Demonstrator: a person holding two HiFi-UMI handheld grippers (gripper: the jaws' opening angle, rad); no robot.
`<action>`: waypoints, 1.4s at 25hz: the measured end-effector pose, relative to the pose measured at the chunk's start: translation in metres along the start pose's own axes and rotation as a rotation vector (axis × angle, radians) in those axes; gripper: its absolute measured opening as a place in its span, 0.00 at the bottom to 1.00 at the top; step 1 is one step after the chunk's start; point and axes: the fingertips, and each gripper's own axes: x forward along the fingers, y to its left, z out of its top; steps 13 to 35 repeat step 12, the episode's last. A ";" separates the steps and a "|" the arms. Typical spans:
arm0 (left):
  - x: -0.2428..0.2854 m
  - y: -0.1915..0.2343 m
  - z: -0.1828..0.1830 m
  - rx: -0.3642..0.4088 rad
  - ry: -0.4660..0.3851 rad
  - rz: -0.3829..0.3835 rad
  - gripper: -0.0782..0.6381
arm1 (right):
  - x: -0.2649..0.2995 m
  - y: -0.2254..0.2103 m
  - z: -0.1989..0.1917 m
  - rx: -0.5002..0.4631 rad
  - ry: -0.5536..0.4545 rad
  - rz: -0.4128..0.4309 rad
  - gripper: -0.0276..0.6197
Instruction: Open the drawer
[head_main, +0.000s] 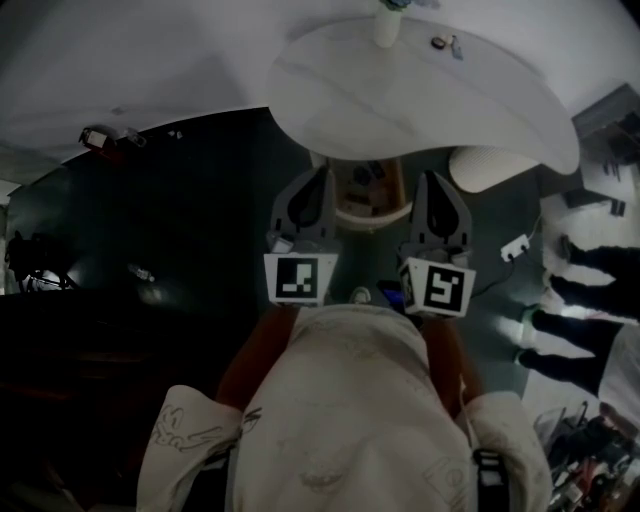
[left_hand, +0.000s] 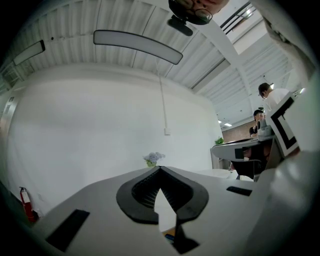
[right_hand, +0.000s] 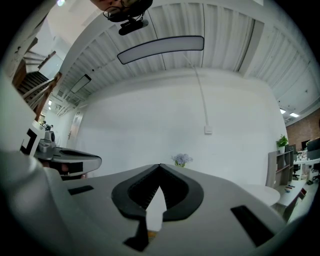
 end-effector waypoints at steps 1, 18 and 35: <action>0.000 -0.001 -0.001 0.001 -0.002 -0.002 0.11 | 0.000 -0.001 -0.001 -0.001 0.000 -0.002 0.05; -0.001 -0.008 -0.004 -0.011 0.000 -0.012 0.11 | -0.005 -0.004 -0.005 -0.010 0.016 -0.007 0.05; -0.001 -0.008 -0.004 -0.011 0.000 -0.012 0.11 | -0.005 -0.004 -0.005 -0.010 0.016 -0.007 0.05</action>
